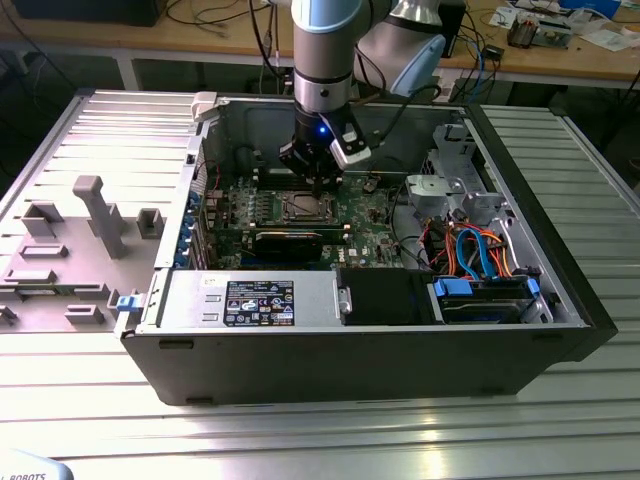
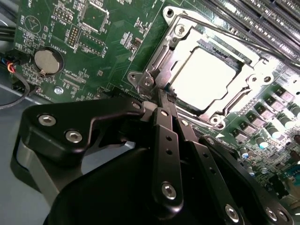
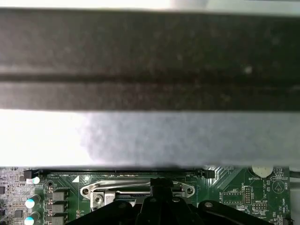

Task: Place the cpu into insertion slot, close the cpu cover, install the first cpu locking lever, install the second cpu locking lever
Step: 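Install the second cpu locking lever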

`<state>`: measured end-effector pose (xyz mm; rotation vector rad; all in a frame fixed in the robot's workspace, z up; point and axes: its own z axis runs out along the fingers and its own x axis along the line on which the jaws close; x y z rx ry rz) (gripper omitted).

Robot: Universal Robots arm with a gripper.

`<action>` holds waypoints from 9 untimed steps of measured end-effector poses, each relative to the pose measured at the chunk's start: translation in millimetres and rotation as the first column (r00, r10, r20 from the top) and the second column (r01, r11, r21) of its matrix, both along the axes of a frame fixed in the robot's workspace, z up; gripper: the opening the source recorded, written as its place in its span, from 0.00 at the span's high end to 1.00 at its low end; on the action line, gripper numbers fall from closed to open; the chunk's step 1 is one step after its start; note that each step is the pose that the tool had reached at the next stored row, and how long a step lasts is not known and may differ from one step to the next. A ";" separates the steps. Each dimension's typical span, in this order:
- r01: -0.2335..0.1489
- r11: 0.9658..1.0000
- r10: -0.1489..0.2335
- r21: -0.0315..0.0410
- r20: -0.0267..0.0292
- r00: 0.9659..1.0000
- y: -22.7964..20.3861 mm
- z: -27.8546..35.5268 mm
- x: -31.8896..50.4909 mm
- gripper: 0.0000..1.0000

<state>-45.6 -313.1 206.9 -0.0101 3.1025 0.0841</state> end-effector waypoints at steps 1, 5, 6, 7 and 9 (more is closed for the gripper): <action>0.000 1.000 0.000 0.000 0.000 1.000 -0.1 0.3 0.0 0.89; 0.000 1.000 0.000 0.000 0.000 1.000 -0.2 6.9 0.0 0.89; 0.000 1.000 0.000 0.000 0.000 1.000 -0.2 9.2 0.1 0.89; 0.000 1.000 0.000 0.000 0.000 1.000 -0.3 11.0 0.0 0.89; 0.000 1.000 0.000 0.000 0.000 1.000 -0.3 13.5 0.1 0.89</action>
